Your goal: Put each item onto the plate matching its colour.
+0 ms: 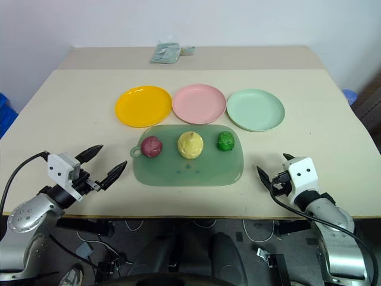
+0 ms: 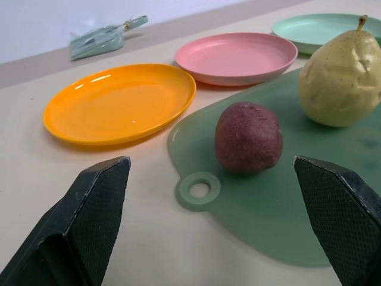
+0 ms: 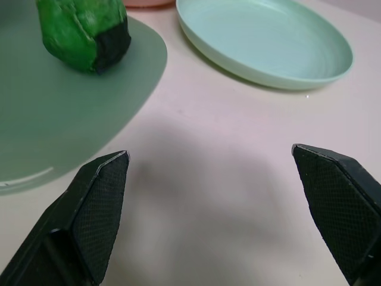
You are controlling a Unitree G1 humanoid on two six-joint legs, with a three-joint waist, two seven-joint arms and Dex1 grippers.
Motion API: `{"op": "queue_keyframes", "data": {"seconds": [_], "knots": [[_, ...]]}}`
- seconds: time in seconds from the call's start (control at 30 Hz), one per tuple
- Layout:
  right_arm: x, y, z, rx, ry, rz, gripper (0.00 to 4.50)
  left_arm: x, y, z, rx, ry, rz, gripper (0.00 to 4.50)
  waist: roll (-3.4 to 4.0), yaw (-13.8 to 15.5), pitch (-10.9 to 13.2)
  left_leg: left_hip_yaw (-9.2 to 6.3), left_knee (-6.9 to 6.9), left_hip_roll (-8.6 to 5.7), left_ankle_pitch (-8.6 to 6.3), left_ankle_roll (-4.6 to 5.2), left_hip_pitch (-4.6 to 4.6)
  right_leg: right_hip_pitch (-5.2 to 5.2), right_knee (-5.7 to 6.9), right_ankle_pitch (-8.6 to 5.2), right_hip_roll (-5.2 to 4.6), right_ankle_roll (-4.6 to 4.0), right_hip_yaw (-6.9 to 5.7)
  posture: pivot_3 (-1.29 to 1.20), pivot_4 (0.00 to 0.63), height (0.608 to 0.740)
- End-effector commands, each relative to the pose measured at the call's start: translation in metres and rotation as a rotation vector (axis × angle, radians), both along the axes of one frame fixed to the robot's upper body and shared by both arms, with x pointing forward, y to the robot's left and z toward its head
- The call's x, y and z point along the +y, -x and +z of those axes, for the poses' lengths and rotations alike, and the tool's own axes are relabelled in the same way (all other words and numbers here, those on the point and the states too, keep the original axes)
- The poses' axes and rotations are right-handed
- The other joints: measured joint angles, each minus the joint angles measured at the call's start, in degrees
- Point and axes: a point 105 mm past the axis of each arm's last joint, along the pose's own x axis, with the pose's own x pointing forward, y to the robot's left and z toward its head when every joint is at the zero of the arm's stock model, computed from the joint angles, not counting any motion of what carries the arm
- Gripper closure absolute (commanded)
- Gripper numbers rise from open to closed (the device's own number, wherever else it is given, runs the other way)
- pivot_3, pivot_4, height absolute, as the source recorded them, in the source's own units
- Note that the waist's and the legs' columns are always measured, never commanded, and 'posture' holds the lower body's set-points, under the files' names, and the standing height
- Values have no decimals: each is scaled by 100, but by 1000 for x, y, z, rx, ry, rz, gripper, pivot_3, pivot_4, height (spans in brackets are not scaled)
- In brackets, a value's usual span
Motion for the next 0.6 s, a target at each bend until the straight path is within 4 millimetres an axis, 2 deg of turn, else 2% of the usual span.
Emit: {"op": "queue_keyframes", "data": {"seconds": [0.03,0.23,0.6], "knots": [[0,0,18,-58,17,9,19,-3,2,10,-49,0,-17,15,0,2,0,0,0,0,0,0,0,0,0,0,0,0,0,0,150,740],[-6,1,13,-53,21,-7,19,-3,1,6,-46,15,4,15,0,3,0,0,-2,0,0,0,0,0,-2,0,0,0,0,0,150,740],[-2,-3,8,-68,7,0,19,4,-12,0,-56,40,12,15,0,0,0,0,-2,0,0,0,0,0,-3,0,0,0,-1,0,150,740]]}}
